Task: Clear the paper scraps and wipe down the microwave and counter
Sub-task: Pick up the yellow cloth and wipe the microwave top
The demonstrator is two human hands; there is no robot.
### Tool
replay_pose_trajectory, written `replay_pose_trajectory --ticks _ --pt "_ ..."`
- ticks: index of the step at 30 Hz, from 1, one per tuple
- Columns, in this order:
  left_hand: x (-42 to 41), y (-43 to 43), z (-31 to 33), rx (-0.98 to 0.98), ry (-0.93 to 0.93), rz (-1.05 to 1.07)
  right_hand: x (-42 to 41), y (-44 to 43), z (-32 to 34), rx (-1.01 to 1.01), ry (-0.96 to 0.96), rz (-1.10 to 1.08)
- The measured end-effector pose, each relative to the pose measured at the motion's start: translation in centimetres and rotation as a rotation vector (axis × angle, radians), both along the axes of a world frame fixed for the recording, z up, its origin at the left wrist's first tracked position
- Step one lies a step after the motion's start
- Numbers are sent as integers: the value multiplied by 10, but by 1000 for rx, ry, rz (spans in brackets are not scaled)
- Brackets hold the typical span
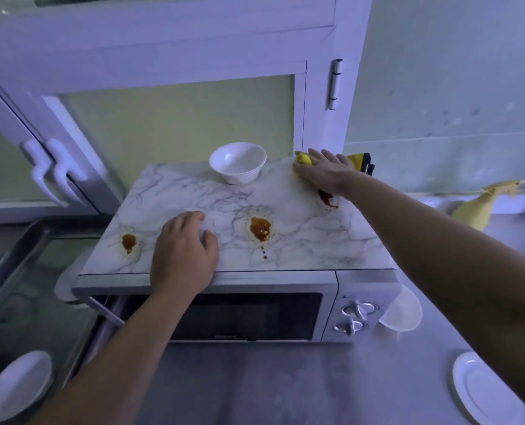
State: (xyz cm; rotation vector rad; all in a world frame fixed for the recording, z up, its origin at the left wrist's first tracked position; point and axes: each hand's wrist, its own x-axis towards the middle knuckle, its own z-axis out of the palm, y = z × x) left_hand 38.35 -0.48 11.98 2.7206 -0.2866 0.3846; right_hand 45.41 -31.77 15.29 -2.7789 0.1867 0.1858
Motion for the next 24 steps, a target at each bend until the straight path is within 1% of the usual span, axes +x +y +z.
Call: replay_pose_trajectory --ticks 3,7,10,11,14,15,24 --pt "-1 1 1 -6 17 -1 -10 7 1 32 42 10" --pt "-1 3 3 1 43 4 -28 10 9 238 142 -73" --pt "-1 4 3 0 56 -11 -44 17 7 272 153 -81" --pt "-1 5 3 -2 59 -17 -52 21 5 239 131 -79" --pt "-3 7 5 -5 64 -40 -78 39 -6 10 31 8" --pt "-4 7 6 -8 70 -46 -87 45 -9 -31 10 15" --pt "-13 10 16 14 117 -89 -167 84 -18 -150 -77 -114"
